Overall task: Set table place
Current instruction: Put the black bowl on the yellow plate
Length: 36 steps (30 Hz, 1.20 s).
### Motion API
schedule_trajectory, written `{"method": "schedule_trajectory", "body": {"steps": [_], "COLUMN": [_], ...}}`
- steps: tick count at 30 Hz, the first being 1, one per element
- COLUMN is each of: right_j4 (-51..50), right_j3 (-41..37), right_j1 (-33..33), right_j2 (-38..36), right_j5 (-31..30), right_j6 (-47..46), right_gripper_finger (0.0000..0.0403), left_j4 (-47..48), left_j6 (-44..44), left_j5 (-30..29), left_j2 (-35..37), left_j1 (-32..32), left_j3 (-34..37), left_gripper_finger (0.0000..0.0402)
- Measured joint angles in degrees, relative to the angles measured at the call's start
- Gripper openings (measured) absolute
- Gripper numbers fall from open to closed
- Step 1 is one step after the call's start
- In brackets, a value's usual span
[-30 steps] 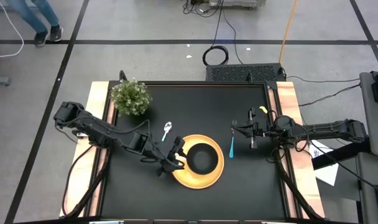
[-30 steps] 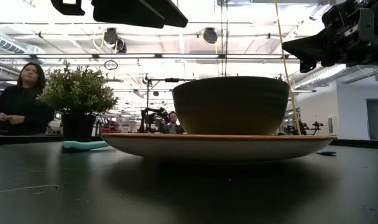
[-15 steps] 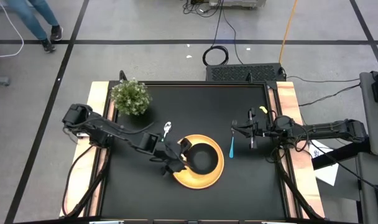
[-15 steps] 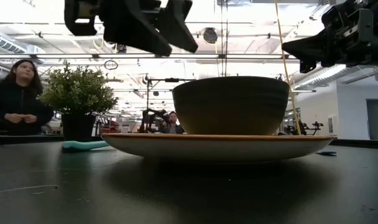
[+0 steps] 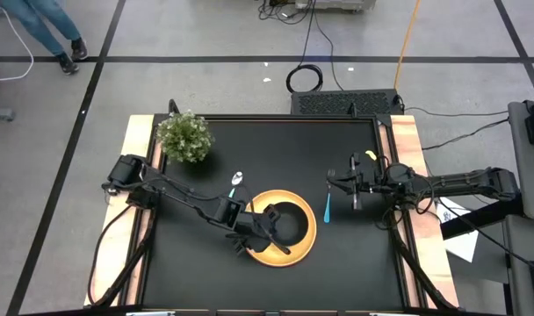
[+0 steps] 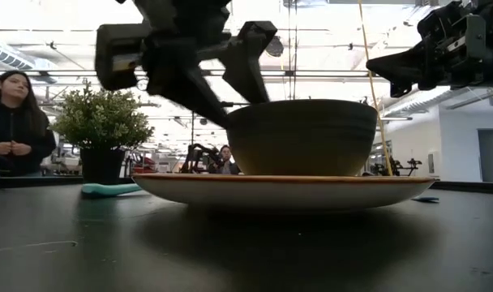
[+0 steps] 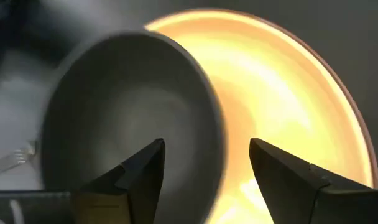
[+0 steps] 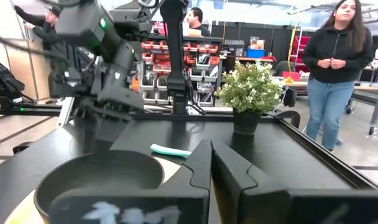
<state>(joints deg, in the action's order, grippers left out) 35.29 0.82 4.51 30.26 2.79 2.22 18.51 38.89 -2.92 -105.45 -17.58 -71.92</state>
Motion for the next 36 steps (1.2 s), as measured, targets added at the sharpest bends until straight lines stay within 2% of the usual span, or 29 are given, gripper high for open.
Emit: {"method": "schedule_trajectory", "body": {"steps": [30,33,36], "right_j4": [0.06,0.07,0.07], "right_j3": [0.00,0.00,0.00], "right_j1": [0.00,0.00,0.00], "right_j2": [0.00,0.02,0.00], "right_j5": [-0.02,-0.02,-0.02], "right_j6": [-0.04,-0.04,-0.04], "right_gripper_finger": [0.0000,0.0000,0.0000], "left_j4": [1.38,1.37,1.36], "left_j6": [-1.92,-1.92,-1.94], "left_j5": [1.50,1.51,1.51], "left_j2": [0.17,0.17,0.17], "left_j1": [0.30,0.30,0.30], "left_j3": [0.02,0.02,0.02], "left_gripper_finger": [0.0238,0.0225,0.0193]}}
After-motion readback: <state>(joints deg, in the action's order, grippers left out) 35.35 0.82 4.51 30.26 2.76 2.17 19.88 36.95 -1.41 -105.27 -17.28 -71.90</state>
